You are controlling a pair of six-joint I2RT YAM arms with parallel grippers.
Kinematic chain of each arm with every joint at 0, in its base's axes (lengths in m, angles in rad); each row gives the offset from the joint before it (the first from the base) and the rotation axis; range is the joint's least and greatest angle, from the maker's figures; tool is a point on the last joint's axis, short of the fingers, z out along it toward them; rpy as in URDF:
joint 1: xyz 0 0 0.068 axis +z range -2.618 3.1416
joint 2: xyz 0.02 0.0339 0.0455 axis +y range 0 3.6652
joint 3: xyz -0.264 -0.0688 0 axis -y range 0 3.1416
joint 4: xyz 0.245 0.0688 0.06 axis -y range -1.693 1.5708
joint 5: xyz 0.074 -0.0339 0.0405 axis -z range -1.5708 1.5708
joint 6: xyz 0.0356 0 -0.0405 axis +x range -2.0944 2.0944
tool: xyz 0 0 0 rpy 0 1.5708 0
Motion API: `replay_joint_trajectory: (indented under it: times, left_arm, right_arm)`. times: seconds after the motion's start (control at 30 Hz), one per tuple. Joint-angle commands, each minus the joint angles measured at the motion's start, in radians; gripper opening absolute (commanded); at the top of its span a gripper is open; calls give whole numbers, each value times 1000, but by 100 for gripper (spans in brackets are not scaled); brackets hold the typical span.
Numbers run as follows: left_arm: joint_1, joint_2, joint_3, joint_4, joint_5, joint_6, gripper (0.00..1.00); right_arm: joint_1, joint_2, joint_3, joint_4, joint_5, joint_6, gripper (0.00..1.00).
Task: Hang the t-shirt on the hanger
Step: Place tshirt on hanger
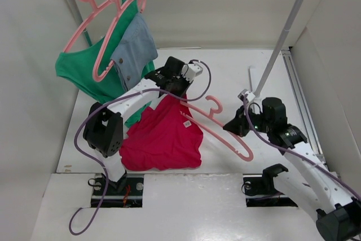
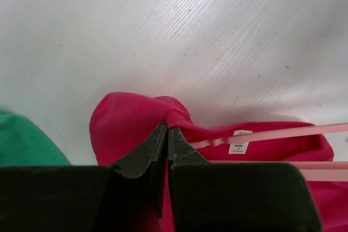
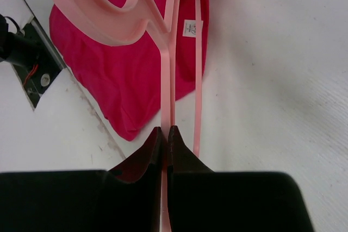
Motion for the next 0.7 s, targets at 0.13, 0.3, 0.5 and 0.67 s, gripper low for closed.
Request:
replay_joint_trajectory:
  times: [0.13,0.3,0.5,0.67]
  left_arm:
    - [-19,-65,124,-58,75,-57,0]
    - [-39,-65,259,-124,95,-67,0]
    - [-39,-86,402,-195,144,-37,0]
    - [-71,-121,425,-236,181,50,0]
  right_arm:
    - [50,44,39,181,41,68,0]
    - [50,77,89,236,112,111,0]
    - [4,123,174,256,172,121,0]
    - [-8,120,194,276,254,130,0]
